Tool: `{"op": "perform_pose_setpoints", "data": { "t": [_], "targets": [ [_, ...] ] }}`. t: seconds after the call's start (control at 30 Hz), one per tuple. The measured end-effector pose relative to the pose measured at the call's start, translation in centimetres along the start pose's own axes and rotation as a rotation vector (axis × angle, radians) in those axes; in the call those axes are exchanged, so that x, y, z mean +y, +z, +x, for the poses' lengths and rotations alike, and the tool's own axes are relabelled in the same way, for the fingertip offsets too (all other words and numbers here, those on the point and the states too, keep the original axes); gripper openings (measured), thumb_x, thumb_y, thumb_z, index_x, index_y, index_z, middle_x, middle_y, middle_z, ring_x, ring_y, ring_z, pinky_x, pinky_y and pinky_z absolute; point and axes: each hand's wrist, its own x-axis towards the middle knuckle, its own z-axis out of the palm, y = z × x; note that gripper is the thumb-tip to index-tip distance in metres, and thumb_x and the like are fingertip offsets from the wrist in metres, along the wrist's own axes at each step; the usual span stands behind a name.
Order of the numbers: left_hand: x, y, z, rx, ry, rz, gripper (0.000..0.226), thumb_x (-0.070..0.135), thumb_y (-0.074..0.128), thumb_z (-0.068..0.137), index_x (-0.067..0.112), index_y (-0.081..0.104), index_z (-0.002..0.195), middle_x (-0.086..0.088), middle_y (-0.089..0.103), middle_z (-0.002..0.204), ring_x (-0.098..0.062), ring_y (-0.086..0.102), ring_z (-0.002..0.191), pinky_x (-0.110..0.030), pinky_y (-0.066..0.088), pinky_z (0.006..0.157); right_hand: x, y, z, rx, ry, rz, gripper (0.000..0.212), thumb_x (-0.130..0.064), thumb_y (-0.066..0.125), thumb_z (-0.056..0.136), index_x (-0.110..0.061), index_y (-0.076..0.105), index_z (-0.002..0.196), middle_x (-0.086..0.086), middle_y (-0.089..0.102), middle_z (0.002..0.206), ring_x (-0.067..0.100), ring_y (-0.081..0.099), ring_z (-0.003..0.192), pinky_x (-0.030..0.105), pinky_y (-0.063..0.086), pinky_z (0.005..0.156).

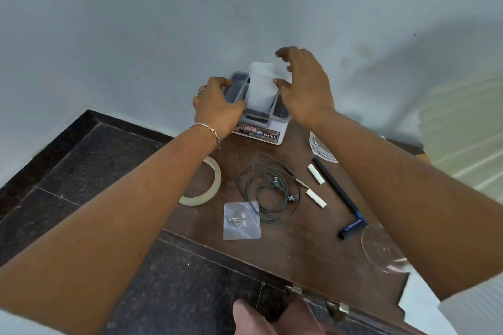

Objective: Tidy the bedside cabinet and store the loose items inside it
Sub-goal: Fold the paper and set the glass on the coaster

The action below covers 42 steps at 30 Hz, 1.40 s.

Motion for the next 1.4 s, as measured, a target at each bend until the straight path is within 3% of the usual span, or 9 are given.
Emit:
{"op": "perform_pose_setpoints", "data": {
  "t": [0.17, 0.33, 0.63, 0.73, 0.87, 1.07, 1.23, 1.4],
  "targets": [
    [1.7, -0.3, -2.1, 0.034, -0.014, 0.038, 0.068, 0.025, 0.068, 0.08, 0.014, 0.033, 0.136, -0.01, 0.035, 0.141, -0.028, 0.029, 0.133, -0.036, 0.033, 0.102, -0.5, -2.1, -2.2, 0.09, 0.022, 0.071, 0.047, -0.007, 0.061, 0.086, -0.019, 0.046, 0.13, 0.002, 0.05, 0.131, 0.022, 0.056, 0.11, 0.033, 0.047, 0.094],
    [3.3, -0.7, -5.4, 0.011, 0.026, 0.06, 0.068, 0.024, 0.068, 0.079, 0.013, 0.032, 0.135, -0.011, 0.032, 0.141, -0.029, 0.027, 0.133, -0.037, 0.031, 0.105, -1.3, -5.1, -5.6, 0.13, 0.031, 0.15, 0.04, -0.007, 0.059, 0.088, -0.016, 0.05, 0.126, 0.001, 0.053, 0.126, 0.013, 0.055, 0.109, 0.024, 0.045, 0.092],
    [6.4, -0.5, -12.6, -0.111, 0.065, 0.033, 0.052, 0.024, 0.065, 0.08, 0.018, 0.045, 0.127, -0.008, 0.043, 0.137, -0.029, 0.034, 0.13, -0.036, 0.03, 0.105, -1.1, -10.5, -15.0, 0.097, 0.102, 0.251, 0.037, 0.0, 0.052, 0.087, -0.009, 0.053, 0.123, 0.003, 0.064, 0.111, 0.017, 0.062, 0.101, 0.036, 0.052, 0.091],
    [7.5, -0.3, -14.6, -0.138, 0.103, -0.01, 0.045, 0.023, 0.066, 0.079, 0.019, 0.05, 0.121, -0.004, 0.054, 0.123, -0.024, 0.045, 0.12, -0.033, 0.036, 0.102, -0.9, -12.1, -17.6, 0.096, 0.141, 0.271, 0.036, 0.0, 0.052, 0.087, -0.01, 0.054, 0.121, 0.0, 0.067, 0.105, 0.014, 0.064, 0.098, 0.032, 0.054, 0.087],
    [9.3, 1.4, -19.7, -0.211, -0.004, -0.265, 0.03, 0.014, 0.065, 0.082, 0.019, 0.052, 0.108, 0.009, 0.053, 0.082, -0.01, 0.054, 0.082, -0.022, 0.044, 0.073, 0.9, -14.8, -22.9, 0.16, 0.261, 0.33, 0.03, -0.001, 0.052, 0.088, -0.011, 0.056, 0.116, -0.006, 0.066, 0.099, 0.006, 0.065, 0.09, 0.02, 0.053, 0.082],
    [8.8, 6.6, -26.4, -0.399, -0.181, -0.373, 0.025, 0.009, 0.066, 0.082, 0.018, 0.05, 0.1, -0.001, 0.059, 0.093, -0.015, 0.057, 0.089, -0.024, 0.044, 0.078, 4.4, -18.5, -30.1, 0.253, 0.379, 0.329, 0.026, -0.003, 0.057, 0.089, -0.012, 0.056, 0.113, -0.002, 0.067, 0.096, 0.003, 0.063, 0.084, 0.015, 0.051, 0.078],
    [8.6, 9.2, -29.1, -0.448, -0.239, -0.343, 0.027, 0.011, 0.066, 0.082, 0.017, 0.051, 0.103, -0.006, 0.061, 0.106, -0.02, 0.059, 0.099, -0.029, 0.046, 0.085, 5.7, -19.7, -33.0, 0.286, 0.423, 0.324, 0.027, -0.003, 0.057, 0.089, -0.014, 0.057, 0.113, -0.003, 0.066, 0.099, 0.007, 0.063, 0.09, 0.024, 0.053, 0.081],
    [8.2, 11.2, -30.8, -0.486, -0.31, -0.316, 0.025, 0.004, 0.063, 0.083, 0.011, 0.055, 0.106, -0.008, 0.061, 0.105, -0.021, 0.058, 0.093, -0.023, 0.042, 0.077, 7.6, -18.3, -36.1, 0.133, 0.478, 0.165, 0.025, -0.009, 0.061, 0.088, -0.015, 0.062, 0.112, -0.006, 0.065, 0.106, 0.003, 0.061, 0.093, 0.028, 0.053, 0.087]
  ]
}}
